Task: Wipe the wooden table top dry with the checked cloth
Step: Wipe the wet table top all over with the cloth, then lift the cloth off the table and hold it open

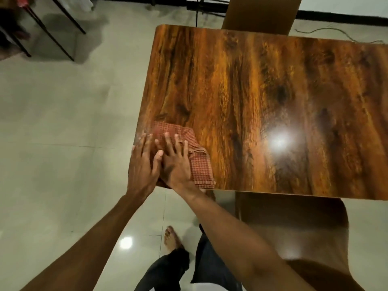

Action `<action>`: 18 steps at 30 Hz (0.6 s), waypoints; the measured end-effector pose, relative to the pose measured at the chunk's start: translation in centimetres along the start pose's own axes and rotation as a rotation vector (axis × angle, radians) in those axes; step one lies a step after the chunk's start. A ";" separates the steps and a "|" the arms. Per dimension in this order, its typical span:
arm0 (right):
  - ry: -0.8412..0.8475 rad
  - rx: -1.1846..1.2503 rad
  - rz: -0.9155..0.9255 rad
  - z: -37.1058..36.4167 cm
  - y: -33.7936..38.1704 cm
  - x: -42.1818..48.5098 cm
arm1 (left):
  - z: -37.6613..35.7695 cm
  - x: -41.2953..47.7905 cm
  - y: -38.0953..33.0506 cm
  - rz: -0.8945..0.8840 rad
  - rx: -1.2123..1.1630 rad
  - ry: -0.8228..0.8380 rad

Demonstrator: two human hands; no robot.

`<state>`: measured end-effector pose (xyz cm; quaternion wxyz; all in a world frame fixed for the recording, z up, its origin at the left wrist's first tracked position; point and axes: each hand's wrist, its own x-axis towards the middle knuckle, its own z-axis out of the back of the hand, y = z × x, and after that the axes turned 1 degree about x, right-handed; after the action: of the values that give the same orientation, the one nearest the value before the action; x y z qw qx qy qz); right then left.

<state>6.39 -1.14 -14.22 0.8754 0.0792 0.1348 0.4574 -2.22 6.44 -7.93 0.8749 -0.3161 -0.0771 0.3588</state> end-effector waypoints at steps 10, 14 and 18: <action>0.027 0.003 -0.099 2.4 -11.6 -9.4 | 1.3 -5.0 2.0 -0.034 -0.106 -0.040; 0.036 0.231 -0.180 4.9 -14.8 -9.1 | -0.3 -5.2 -0.4 -0.033 -0.144 -0.022; -0.290 0.604 -0.354 7.6 -15.5 -9.2 | -3.3 -4.5 -4.2 -0.042 -0.100 0.121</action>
<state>15.79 -17.65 -9.53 0.8880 0.3733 0.1497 0.2229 -1.90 -0.53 -7.53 0.8683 -0.3787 -0.0487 0.3165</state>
